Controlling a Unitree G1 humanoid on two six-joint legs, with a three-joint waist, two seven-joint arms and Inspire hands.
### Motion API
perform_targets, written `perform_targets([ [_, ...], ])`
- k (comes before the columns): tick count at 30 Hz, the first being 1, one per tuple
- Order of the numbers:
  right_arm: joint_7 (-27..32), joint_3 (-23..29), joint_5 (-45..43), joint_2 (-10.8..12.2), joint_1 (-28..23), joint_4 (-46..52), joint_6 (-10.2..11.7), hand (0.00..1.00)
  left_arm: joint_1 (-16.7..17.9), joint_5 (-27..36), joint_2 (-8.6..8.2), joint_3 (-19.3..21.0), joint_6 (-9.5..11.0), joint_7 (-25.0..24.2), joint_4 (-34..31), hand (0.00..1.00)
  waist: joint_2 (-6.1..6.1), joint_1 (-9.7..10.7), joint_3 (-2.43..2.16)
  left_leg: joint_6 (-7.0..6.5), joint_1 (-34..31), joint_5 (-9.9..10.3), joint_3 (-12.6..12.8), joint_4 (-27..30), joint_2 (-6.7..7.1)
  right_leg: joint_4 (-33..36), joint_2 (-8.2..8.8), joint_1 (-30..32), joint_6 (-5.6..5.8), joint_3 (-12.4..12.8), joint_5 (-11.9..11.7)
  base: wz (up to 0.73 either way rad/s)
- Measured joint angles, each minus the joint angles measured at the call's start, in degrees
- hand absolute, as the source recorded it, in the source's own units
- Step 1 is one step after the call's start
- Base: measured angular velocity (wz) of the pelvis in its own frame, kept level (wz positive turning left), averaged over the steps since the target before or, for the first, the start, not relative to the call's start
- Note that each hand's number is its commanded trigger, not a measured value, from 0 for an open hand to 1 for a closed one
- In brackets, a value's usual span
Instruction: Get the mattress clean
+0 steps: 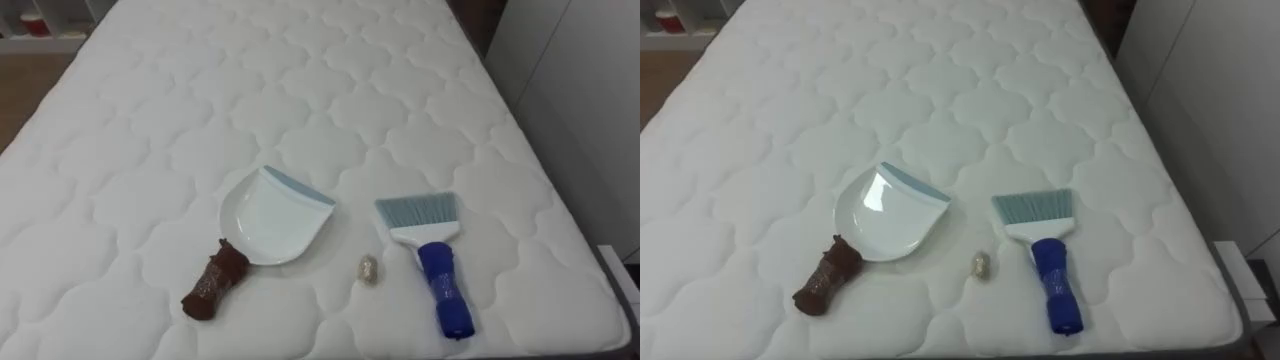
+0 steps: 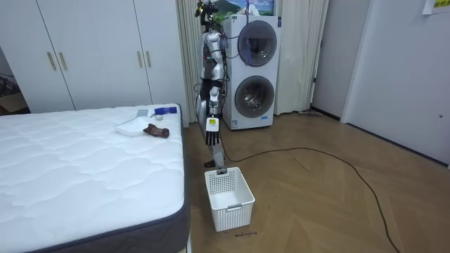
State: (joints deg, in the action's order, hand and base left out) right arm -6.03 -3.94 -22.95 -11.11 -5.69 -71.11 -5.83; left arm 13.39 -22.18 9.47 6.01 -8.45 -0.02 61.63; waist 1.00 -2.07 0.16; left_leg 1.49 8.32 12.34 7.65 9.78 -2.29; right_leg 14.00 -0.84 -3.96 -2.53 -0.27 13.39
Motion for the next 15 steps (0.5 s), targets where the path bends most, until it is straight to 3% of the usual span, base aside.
perform_targets([
  [15, 1.19, 0.69, 0.25, 0.01, 0.10, -0.16, 0.94, 0.00, -0.14, -0.04, 0.00, -0.30, 1.52, 2.85, 0.16, 0.00, -0.51, 0.25, -0.05, 0.00, -0.23, -0.01, -0.07, -0.12, 0.16, -0.54, 0.05, 0.14, 0.01, -0.21, -0.09, -0.01],
])
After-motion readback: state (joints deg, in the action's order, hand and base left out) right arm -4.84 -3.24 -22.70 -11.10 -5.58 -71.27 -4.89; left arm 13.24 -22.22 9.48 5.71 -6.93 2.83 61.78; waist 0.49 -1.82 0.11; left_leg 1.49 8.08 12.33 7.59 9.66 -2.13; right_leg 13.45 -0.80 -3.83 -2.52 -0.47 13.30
